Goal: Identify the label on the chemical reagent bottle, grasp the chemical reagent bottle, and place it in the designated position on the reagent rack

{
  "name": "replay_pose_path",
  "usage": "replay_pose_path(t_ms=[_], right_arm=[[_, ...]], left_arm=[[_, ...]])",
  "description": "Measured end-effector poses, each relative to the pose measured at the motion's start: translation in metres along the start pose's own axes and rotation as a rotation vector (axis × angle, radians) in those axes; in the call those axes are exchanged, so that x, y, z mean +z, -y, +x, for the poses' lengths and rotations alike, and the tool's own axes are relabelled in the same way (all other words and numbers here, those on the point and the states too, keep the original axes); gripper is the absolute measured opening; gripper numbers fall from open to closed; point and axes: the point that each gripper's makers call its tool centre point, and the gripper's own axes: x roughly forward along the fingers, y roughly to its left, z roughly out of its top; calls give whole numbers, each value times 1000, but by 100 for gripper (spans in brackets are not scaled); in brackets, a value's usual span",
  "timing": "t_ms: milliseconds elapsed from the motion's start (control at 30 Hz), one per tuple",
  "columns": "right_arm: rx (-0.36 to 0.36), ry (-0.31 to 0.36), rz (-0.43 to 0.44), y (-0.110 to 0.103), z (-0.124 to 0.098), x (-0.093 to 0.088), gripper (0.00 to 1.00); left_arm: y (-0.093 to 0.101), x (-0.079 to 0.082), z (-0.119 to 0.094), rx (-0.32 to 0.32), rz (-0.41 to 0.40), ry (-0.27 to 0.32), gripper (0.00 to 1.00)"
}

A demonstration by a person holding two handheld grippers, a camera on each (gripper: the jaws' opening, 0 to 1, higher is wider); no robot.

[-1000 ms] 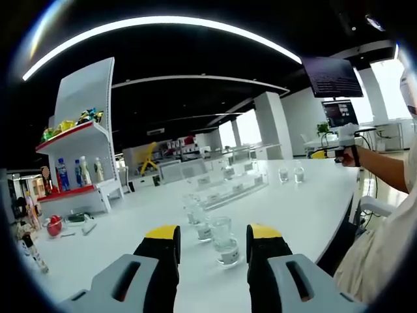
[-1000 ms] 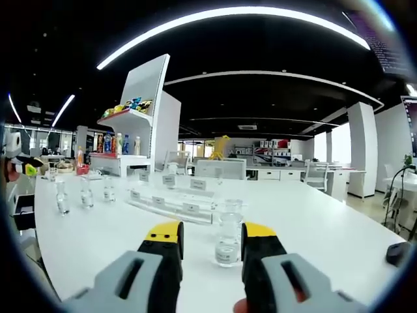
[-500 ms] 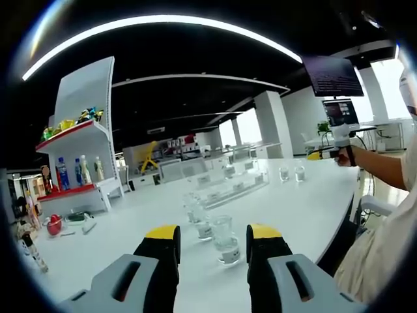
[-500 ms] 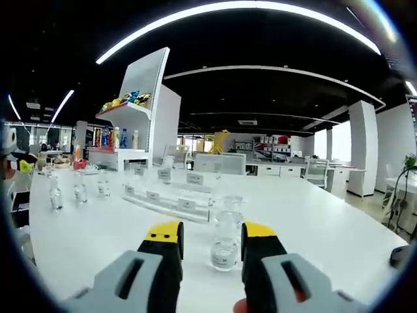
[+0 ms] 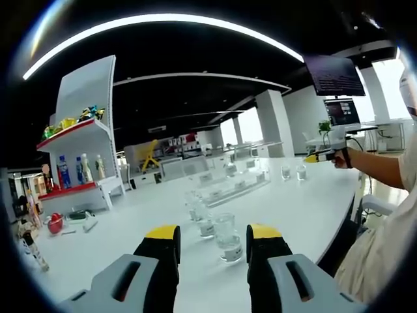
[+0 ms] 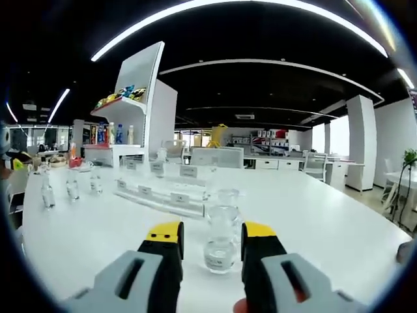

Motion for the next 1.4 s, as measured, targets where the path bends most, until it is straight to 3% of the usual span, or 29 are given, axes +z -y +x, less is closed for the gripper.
replay_pose_path(t_ms=[1400], right_arm=[[-51, -33, -10, 11, 34, -24, 29]], left_arm=[[-5, -8, 5, -1, -17, -18, 41]])
